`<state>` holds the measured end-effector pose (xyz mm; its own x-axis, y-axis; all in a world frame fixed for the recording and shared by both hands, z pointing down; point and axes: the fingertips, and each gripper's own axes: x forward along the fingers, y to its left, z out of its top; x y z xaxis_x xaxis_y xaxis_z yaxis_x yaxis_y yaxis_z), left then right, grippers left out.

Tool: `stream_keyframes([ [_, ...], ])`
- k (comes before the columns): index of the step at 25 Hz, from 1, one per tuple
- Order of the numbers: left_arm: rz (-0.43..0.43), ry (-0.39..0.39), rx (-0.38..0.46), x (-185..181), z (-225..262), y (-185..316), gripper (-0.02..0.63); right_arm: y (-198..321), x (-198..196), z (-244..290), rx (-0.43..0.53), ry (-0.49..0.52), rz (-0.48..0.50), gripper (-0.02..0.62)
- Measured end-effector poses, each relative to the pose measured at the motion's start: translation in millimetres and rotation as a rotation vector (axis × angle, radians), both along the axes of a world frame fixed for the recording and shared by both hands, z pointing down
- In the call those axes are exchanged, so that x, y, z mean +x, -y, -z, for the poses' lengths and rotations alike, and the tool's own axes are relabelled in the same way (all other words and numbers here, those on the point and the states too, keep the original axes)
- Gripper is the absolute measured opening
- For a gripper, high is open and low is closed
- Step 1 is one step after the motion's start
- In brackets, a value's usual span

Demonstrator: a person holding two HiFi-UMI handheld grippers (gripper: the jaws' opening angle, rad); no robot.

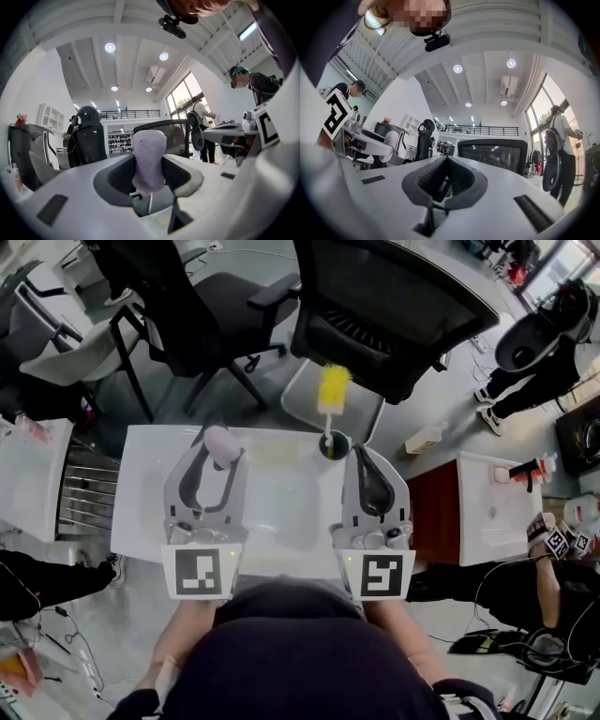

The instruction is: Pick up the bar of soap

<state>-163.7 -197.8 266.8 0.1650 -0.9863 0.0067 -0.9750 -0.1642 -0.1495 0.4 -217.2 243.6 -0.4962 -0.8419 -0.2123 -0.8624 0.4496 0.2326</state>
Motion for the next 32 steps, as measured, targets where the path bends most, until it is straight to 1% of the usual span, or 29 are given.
stream_keyframes([
  [3, 0.012, 0.006, 0.019, -9, 10, -7, 0.182, -4, 0, 8, 0.011, 0.004, -0.011, 0.017],
  [6, 0.012, 0.036, 0.035, -16, 18, -14, 0.182, -9, -5, 10, 0.008, 0.001, -0.020, 0.017],
  [12, -0.013, 0.047, 0.042, -28, 23, -24, 0.182, -21, -23, 16, 0.005, -0.010, -0.037, 0.017],
  [16, -0.046, 0.049, 0.036, -34, 14, -29, 0.181, -31, -32, 12, 0.006, 0.004, -0.066, 0.017],
  [21, -0.089, 0.055, 0.030, -32, 1, -29, 0.183, -36, -33, 3, -0.010, 0.005, -0.099, 0.017],
  [25, -0.118, 0.036, 0.005, -28, -9, -27, 0.182, -38, -32, -2, -0.029, -0.001, -0.124, 0.017],
  [32, -0.145, 0.034, -0.019, -26, -23, -16, 0.182, -35, -36, -8, -0.045, -0.016, -0.150, 0.017],
])
